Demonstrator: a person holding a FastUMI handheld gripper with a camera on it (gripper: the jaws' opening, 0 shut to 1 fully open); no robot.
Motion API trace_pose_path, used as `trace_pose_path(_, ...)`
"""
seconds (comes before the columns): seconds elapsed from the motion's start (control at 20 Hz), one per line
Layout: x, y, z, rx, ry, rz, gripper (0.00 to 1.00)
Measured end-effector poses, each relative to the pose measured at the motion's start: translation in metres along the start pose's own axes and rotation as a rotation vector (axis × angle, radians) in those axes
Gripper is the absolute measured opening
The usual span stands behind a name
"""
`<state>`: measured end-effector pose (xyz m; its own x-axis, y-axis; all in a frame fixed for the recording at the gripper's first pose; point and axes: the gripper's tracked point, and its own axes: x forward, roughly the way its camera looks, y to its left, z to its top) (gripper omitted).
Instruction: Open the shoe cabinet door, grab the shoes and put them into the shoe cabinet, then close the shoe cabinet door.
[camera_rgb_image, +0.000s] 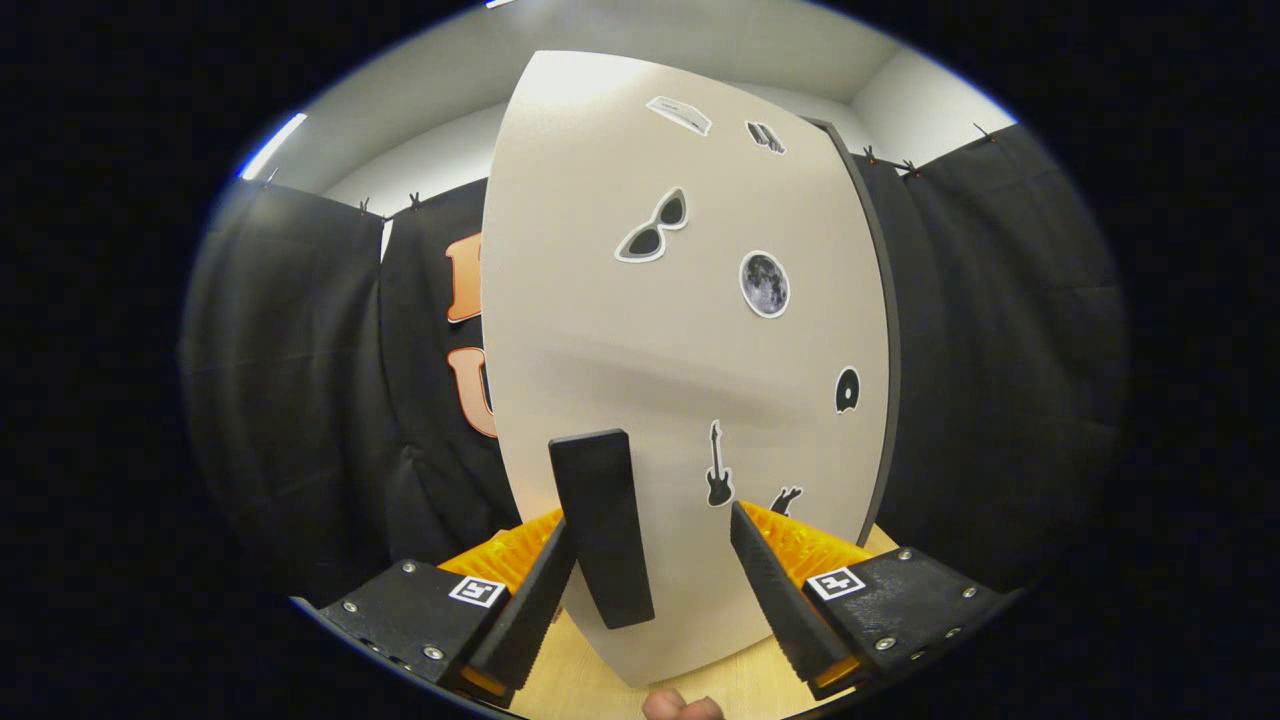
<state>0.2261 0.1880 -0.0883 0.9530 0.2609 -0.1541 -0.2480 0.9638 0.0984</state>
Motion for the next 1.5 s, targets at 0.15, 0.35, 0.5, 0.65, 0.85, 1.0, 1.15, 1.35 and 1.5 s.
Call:
trace_pose_path(0.15,0.012,0.004,-0.002,0.012,-0.009,0.007,0.94)
trace_pose_path(0.35,0.027,0.005,-0.005,0.017,-0.013,-0.003,0.94)
trace_pose_path(0.5,0.033,0.005,-0.005,0.018,-0.024,-0.014,0.94)
trace_pose_path(0.65,0.038,0.006,-0.004,0.023,-0.039,-0.02,0.94)
trace_pose_path(0.85,0.046,0.008,-0.003,0.017,-0.042,-0.023,0.95)
trace_pose_path(1.0,0.049,0.009,-0.002,0.006,-0.05,-0.036,0.95)
trace_pose_path(1.15,0.052,0.01,-0.003,0.0,-0.048,-0.041,0.95)
trace_pose_path(1.35,0.055,0.011,-0.002,-0.007,-0.055,-0.057,0.95)
trace_pose_path(1.5,0.058,0.012,-0.001,-0.01,-0.058,-0.063,0.95)
